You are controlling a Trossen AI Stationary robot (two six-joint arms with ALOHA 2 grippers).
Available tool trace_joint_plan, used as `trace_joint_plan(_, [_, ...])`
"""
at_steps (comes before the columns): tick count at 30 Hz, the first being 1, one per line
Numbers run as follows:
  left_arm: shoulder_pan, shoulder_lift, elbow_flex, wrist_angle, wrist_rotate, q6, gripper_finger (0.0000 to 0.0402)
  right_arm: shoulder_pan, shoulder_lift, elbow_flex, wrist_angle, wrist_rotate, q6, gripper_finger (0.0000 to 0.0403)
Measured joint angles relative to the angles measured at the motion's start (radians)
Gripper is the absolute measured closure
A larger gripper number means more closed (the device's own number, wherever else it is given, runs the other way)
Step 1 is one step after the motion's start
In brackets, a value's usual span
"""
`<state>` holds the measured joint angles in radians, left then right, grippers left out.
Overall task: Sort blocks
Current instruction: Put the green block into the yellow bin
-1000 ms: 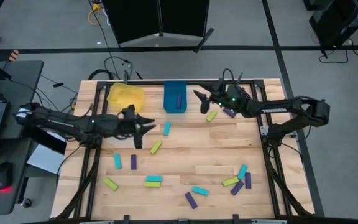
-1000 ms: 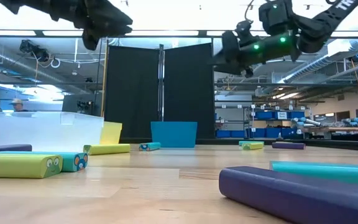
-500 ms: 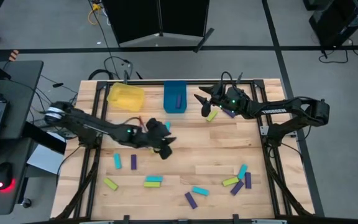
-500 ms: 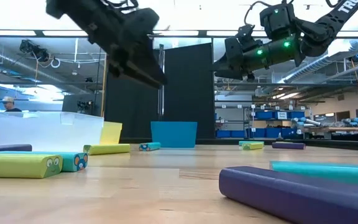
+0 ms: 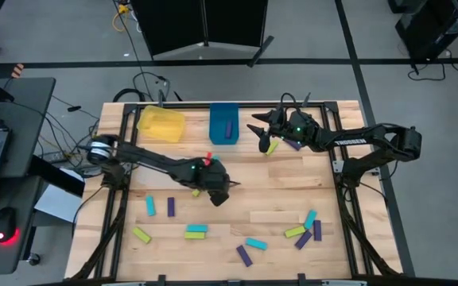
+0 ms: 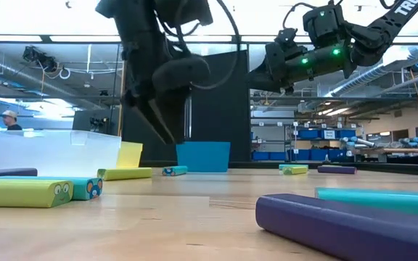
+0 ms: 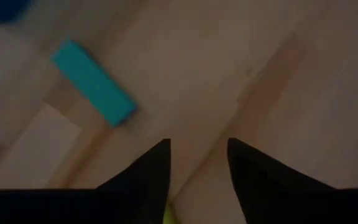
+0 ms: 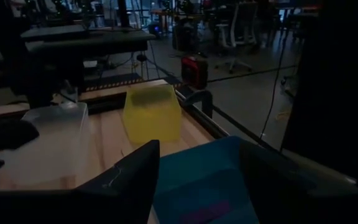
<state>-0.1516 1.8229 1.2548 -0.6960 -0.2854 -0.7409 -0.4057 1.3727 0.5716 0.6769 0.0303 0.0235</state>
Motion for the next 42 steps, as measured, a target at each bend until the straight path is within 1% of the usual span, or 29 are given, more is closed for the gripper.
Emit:
trace_joint_plan(4, [0.006, 0.065, 0.054, -0.096, 0.02, -0.001, 0.0184, 0.0, 0.0, 0.0, -0.001, -0.006, -0.007, 0.0177])
trace_joint_plan(7, [0.014, 0.088, 0.103, -0.167, 0.036, -0.004, 0.0163, 0.0, 0.0, 0.0, -0.001, -0.006, -0.019, 0.0176])
trace_joint_plan(12, [0.026, 0.097, 0.144, -0.222, 0.05, -0.01, 0.0154, 0.0, 0.0, 0.0, -0.001, -0.006, -0.024, 0.0179])
trace_joint_plan(16, [0.043, 0.1, 0.143, -0.314, 0.075, -0.027, 0.0154, 0.0, 0.0, 0.0, -0.001, -0.006, -0.026, 0.0181])
trace_joint_plan(20, [0.049, 0.105, 0.143, -0.319, 0.083, -0.024, 0.0154, 0.0, 0.0, 0.0, -0.001, -0.006, -0.026, 0.0181])
trace_joint_plan(24, [0.052, 0.104, 0.142, -0.326, 0.115, -0.023, 0.0154, 0.0, 0.0, 0.0, 0.0, -0.006, -0.027, 0.0183])
trace_joint_plan(28, [0.053, 0.104, 0.12, -0.291, 0.132, -0.022, 0.0154, 0.0, 0.0, 0.0, 0.0, -0.006, -0.026, 0.0184])
trace_joint_plan(34, [0.053, 0.104, 0.083, -0.288, 0.142, -0.028, 0.0154, 0.0, 0.0, 0.0, 0.0, -0.006, -0.026, 0.0185])
trace_joint_plan(42, [0.053, 0.104, 0.047, -0.243, 0.135, -0.026, 0.0154, 0.0, 0.0, 0.0, 0.0, -0.006, -0.026, 0.0187])
